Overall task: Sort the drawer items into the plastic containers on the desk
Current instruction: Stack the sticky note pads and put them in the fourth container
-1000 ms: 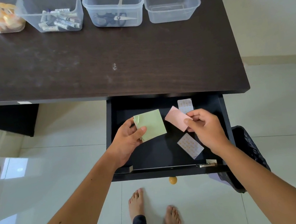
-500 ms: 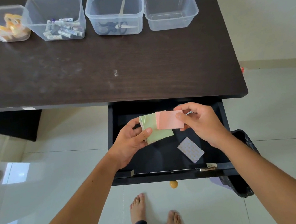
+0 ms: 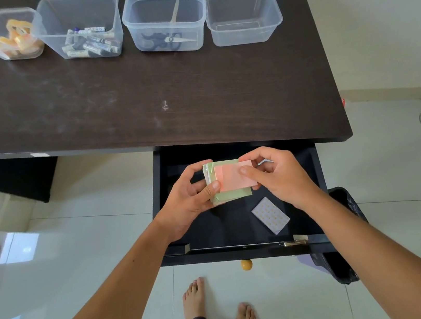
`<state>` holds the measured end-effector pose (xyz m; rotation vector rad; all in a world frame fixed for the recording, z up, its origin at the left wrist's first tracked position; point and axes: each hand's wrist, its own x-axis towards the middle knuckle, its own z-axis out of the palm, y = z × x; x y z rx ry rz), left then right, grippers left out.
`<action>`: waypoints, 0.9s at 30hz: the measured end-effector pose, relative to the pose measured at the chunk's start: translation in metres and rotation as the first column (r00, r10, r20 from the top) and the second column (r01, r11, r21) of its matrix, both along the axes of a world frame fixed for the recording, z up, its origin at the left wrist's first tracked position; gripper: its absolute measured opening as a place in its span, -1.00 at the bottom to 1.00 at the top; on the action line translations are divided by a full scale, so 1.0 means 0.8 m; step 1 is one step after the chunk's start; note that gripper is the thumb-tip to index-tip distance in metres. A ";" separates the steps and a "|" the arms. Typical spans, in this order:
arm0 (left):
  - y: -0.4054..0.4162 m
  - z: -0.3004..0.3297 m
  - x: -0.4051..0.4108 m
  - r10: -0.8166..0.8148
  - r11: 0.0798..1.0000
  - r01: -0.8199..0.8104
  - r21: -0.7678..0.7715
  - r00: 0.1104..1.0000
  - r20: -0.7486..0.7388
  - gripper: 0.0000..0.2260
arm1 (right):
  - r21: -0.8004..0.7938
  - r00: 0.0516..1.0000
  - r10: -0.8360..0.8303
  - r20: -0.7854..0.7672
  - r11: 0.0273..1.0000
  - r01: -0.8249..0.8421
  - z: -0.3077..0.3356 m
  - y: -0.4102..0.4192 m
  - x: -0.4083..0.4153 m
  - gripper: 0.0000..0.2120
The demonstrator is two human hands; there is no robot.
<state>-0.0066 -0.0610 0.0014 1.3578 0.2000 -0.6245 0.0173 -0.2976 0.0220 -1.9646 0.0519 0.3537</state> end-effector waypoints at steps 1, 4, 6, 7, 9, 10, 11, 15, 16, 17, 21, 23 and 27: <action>-0.001 0.001 0.000 0.006 1.000 -0.006 -0.001 1.000 -0.004 -0.36 | -0.004 1.000 -0.008 0.006 1.000 0.008 0.000 0.001 0.000 -0.83; -0.003 0.001 0.002 0.016 1.000 -0.016 0.005 1.000 -0.015 -0.30 | -0.015 0.999 -0.013 0.032 1.000 0.013 -0.003 0.003 0.000 -0.84; -0.004 0.000 0.003 0.017 1.000 -0.017 0.010 1.000 -0.019 -0.31 | -0.001 0.999 -0.019 0.045 1.000 0.019 -0.004 0.006 -0.001 -0.83; -0.005 -0.001 0.003 0.017 1.000 -0.017 0.009 1.000 -0.023 -0.31 | -0.001 0.998 -0.022 0.057 1.000 0.022 -0.004 0.007 -0.001 -0.83; -0.005 -0.002 0.005 0.020 1.000 -0.020 0.011 0.999 -0.029 -0.24 | -0.026 0.995 -0.020 0.097 0.999 0.022 -0.004 0.010 -0.001 -0.82; -0.006 -0.002 0.006 0.023 1.000 -0.023 0.017 0.999 -0.031 -0.20 | -0.039 0.994 -0.021 0.111 0.999 0.026 -0.004 0.012 -0.001 -0.81; -0.007 -0.002 0.007 0.027 0.999 -0.026 0.026 0.999 -0.034 -0.18 | -0.053 0.993 -0.028 0.115 0.998 0.035 -0.004 0.014 -0.002 -0.80; -0.012 -0.005 0.011 0.063 0.997 -0.061 0.046 0.997 -0.043 -0.37 | -0.147 0.982 -0.044 0.184 0.987 0.072 -0.006 0.019 -0.002 -0.80; -0.012 -0.006 0.011 0.067 0.997 -0.065 0.039 0.997 -0.046 -0.43 | -0.143 0.979 -0.049 0.198 0.987 0.078 -0.008 0.018 -0.002 -0.79; -0.011 -0.006 0.011 0.068 0.997 -0.066 0.028 0.997 -0.047 -0.46 | -0.125 0.979 -0.063 0.195 0.988 0.088 -0.009 0.017 -0.003 -0.77; -0.009 -0.007 0.010 0.078 0.997 -0.078 -0.015 0.996 -0.044 -0.42 | -0.039 0.989 -0.132 0.073 0.990 0.135 -0.014 0.017 -0.006 -0.67; -0.007 -0.007 0.008 0.069 0.997 -0.070 -0.034 0.997 -0.039 -0.40 | 0.031 0.988 -0.154 0.012 0.988 0.154 -0.015 0.017 -0.007 -0.75; -0.005 -0.008 0.006 0.050 0.997 -0.052 -0.049 0.998 -0.033 -0.44 | 0.117 0.987 -0.159 -0.039 0.980 0.162 -0.015 0.015 -0.010 -0.79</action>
